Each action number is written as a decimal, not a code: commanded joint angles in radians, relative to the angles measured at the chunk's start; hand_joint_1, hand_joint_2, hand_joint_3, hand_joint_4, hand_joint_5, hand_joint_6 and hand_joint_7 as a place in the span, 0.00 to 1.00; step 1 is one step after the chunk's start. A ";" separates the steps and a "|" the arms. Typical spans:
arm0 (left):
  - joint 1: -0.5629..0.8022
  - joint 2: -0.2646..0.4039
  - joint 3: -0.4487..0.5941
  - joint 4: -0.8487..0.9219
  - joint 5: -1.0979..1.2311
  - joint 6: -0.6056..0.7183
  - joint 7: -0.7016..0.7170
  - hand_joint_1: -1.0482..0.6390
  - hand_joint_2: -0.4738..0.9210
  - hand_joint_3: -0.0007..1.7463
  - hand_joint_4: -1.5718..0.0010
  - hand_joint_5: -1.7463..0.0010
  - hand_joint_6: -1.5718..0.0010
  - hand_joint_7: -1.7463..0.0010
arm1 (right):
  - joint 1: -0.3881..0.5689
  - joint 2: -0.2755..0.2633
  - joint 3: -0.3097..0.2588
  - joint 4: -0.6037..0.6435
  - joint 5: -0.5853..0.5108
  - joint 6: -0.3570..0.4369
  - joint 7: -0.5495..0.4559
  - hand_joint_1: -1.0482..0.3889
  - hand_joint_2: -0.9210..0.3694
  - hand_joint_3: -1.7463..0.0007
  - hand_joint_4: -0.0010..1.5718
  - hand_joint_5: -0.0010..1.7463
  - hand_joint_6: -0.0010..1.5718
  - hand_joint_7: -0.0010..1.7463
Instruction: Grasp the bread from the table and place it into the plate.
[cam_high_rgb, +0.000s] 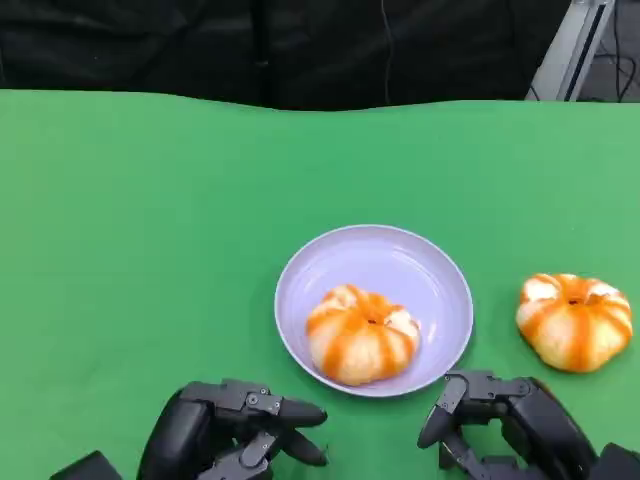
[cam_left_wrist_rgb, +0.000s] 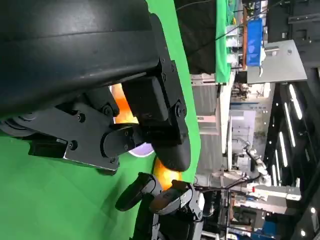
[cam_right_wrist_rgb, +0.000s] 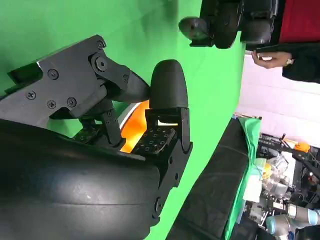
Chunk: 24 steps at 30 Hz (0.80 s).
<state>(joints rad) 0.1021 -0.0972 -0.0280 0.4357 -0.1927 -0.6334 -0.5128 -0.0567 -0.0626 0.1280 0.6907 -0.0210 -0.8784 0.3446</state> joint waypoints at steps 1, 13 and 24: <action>-0.024 0.011 -0.005 0.036 0.010 -0.045 0.008 0.58 0.73 0.65 0.36 0.17 0.33 0.38 | 0.013 -0.016 -0.007 -0.011 0.009 0.004 0.002 0.63 0.24 0.45 0.50 0.87 0.53 0.69; -0.061 0.012 -0.024 0.086 0.045 -0.095 0.034 0.55 0.73 0.66 0.42 0.07 0.41 0.23 | 0.022 -0.017 -0.008 -0.024 0.013 0.009 0.005 0.63 0.25 0.44 0.50 0.86 0.54 0.68; -0.052 0.013 -0.038 0.080 0.037 -0.092 0.031 0.55 0.72 0.68 0.42 0.08 0.41 0.24 | 0.031 -0.017 -0.011 -0.040 0.024 0.010 0.015 0.63 0.24 0.44 0.51 0.86 0.54 0.68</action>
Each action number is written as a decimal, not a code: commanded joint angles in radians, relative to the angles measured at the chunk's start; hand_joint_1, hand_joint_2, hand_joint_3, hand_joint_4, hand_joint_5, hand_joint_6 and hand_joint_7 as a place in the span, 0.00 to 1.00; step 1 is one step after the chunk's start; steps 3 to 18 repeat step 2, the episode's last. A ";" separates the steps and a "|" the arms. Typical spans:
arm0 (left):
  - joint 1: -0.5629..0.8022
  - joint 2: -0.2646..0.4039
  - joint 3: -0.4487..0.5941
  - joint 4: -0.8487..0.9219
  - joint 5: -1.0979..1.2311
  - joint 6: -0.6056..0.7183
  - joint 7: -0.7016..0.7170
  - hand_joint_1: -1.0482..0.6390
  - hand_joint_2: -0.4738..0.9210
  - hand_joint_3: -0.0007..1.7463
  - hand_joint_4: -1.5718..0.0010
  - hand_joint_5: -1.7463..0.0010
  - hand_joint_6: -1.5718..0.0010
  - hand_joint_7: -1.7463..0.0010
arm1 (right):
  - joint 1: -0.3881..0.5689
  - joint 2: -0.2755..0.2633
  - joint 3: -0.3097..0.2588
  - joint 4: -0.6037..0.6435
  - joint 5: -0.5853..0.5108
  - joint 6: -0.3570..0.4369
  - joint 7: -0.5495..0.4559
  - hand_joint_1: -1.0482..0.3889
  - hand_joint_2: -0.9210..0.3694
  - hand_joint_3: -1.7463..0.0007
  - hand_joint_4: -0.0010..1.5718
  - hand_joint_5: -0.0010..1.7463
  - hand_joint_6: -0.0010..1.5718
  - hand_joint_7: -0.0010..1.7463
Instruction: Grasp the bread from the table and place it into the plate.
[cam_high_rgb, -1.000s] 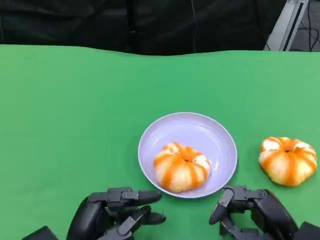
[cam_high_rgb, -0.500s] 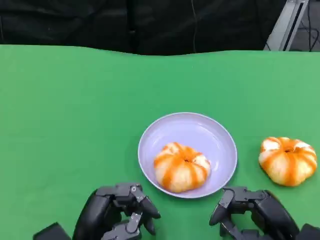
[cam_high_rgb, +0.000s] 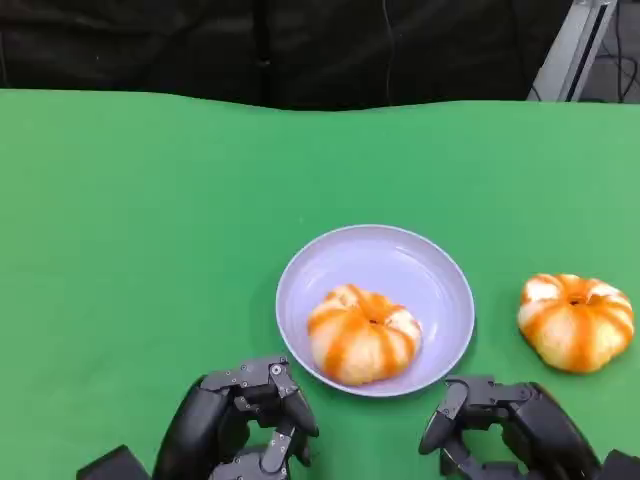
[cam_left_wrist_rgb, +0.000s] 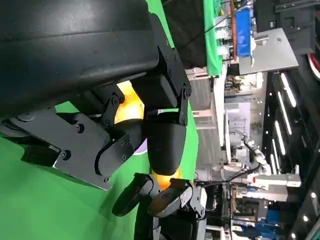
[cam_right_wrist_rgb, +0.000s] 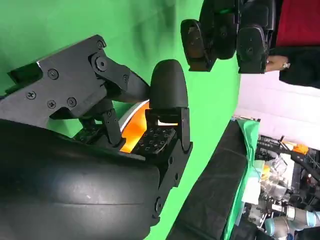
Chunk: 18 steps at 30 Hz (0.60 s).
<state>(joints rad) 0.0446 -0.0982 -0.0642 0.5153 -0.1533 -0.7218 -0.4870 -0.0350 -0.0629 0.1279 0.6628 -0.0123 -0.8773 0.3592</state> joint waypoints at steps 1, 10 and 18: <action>0.009 0.013 -0.004 -0.002 -0.003 -0.001 0.006 0.55 0.72 0.68 0.42 0.08 0.41 0.24 | 0.011 -0.017 -0.011 -0.016 0.014 0.011 -0.001 0.63 0.24 0.45 0.51 0.86 0.54 0.68; 0.011 0.012 -0.006 -0.004 -0.003 -0.001 0.007 0.55 0.72 0.68 0.42 0.08 0.41 0.25 | 0.012 -0.017 -0.011 -0.018 0.011 0.013 -0.003 0.63 0.24 0.45 0.51 0.86 0.54 0.68; 0.011 0.012 -0.006 -0.004 -0.003 -0.001 0.007 0.55 0.72 0.68 0.42 0.08 0.41 0.25 | 0.012 -0.017 -0.011 -0.018 0.011 0.013 -0.003 0.63 0.24 0.45 0.51 0.86 0.54 0.68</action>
